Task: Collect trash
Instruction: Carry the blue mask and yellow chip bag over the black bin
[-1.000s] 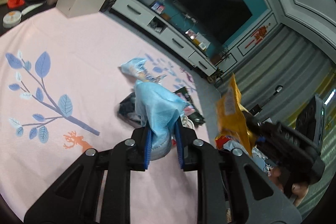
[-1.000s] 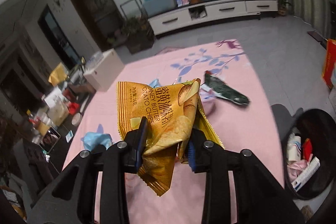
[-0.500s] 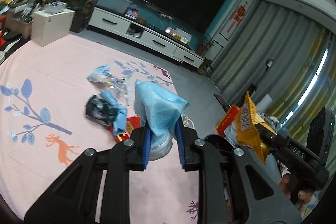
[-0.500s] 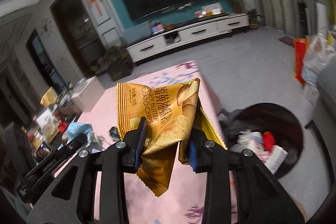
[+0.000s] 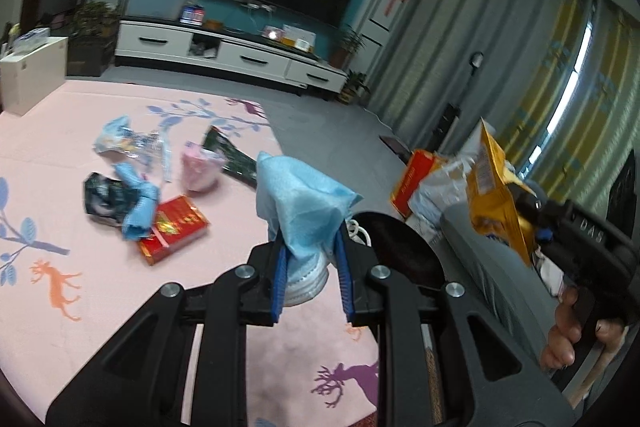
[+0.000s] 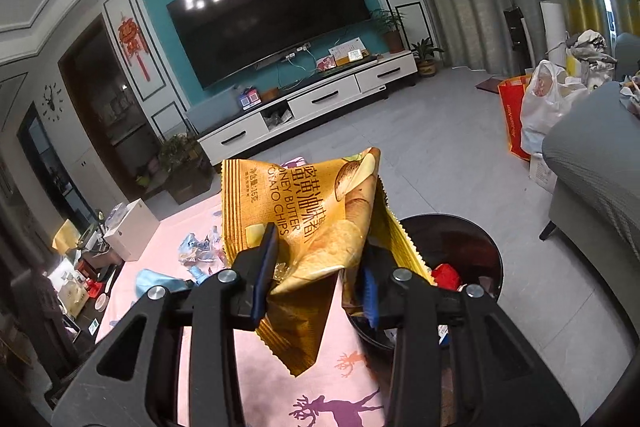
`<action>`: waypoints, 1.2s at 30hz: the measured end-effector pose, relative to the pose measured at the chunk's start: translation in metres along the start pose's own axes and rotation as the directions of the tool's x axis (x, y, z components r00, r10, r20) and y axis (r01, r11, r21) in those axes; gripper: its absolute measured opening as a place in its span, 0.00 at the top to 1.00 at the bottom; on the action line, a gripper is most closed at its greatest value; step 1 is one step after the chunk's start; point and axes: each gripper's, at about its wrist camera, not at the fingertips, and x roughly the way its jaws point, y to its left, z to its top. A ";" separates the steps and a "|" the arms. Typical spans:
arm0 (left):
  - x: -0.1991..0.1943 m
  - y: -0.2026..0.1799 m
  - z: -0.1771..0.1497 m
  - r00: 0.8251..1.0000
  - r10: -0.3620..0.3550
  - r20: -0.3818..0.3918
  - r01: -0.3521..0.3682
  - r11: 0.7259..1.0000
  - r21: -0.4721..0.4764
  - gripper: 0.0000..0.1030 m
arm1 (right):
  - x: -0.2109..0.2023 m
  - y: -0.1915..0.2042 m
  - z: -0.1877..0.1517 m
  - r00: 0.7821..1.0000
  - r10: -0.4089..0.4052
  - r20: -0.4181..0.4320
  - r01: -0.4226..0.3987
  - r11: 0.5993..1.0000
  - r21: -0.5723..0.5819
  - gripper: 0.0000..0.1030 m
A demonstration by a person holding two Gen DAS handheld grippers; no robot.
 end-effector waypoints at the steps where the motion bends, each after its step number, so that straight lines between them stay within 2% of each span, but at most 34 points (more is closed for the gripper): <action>1: 0.003 -0.005 -0.001 1.000 -0.002 -0.007 0.002 1.000 0.011 0.78 | 0.000 -0.002 0.000 1.000 -0.001 0.001 0.001 1.000 0.002 0.64; 9: 0.028 -0.036 -0.010 0.998 -0.025 -0.060 0.028 0.998 0.060 0.78 | -0.008 -0.018 0.000 1.000 -0.022 0.018 0.022 0.999 0.031 0.64; 17: 0.053 -0.066 -0.016 0.990 -0.082 -0.112 0.093 0.991 0.098 0.78 | -0.015 -0.037 0.001 0.997 -0.063 0.040 0.059 0.995 0.085 0.62; 26: 0.083 -0.095 -0.016 0.970 -0.171 -0.174 0.188 0.979 0.084 0.78 | -0.008 -0.058 0.001 0.995 -0.098 0.026 0.093 0.986 0.136 0.62; 36: 0.130 -0.117 -0.027 0.945 -0.191 -0.267 0.224 0.970 0.099 0.78 | 0.020 -0.087 -0.004 0.987 -0.150 -0.051 0.157 0.963 0.220 0.62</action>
